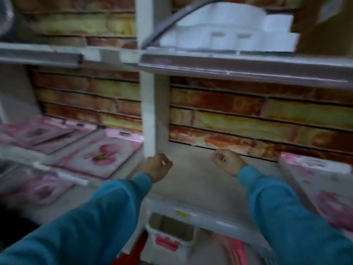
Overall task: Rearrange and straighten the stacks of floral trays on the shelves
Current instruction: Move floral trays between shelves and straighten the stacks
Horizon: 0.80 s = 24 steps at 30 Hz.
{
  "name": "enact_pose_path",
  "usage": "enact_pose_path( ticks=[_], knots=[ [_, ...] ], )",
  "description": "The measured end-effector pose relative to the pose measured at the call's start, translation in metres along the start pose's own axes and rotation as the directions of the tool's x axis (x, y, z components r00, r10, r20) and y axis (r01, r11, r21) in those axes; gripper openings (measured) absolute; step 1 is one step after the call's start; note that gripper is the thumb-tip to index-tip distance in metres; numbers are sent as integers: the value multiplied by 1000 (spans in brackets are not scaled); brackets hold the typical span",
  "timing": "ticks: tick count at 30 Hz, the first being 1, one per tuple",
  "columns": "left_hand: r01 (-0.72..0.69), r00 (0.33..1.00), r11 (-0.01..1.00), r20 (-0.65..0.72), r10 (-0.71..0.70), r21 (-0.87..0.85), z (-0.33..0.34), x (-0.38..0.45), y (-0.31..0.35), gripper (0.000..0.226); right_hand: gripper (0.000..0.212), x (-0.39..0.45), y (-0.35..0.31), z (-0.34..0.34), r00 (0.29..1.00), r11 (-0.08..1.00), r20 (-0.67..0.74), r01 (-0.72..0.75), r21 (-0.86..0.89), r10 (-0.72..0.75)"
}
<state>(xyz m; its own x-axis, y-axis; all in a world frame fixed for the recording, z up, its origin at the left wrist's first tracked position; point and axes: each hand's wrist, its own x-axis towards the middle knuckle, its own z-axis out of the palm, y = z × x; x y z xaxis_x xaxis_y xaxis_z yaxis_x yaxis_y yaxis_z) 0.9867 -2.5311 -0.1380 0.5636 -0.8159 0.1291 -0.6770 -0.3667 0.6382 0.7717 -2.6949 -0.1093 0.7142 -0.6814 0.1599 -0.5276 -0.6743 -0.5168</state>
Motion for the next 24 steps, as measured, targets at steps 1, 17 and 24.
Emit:
enact_pose_path(
  ticks=[1,17,24],
  knots=[
    [29,998,1000,-52,-28,4,-27,-7,-27,24,15,18,-32,30,998,999,47,47,13,-48],
    [397,900,910,-245,-361,116,-223,26,-292,53,57,201,-230,274,977,992,197,-62,-112,84],
    [405,910,875,-26,-414,266,-219,176,-352,60,59,265,-196,315,978,959,2,-205,-195,210]
  ],
)
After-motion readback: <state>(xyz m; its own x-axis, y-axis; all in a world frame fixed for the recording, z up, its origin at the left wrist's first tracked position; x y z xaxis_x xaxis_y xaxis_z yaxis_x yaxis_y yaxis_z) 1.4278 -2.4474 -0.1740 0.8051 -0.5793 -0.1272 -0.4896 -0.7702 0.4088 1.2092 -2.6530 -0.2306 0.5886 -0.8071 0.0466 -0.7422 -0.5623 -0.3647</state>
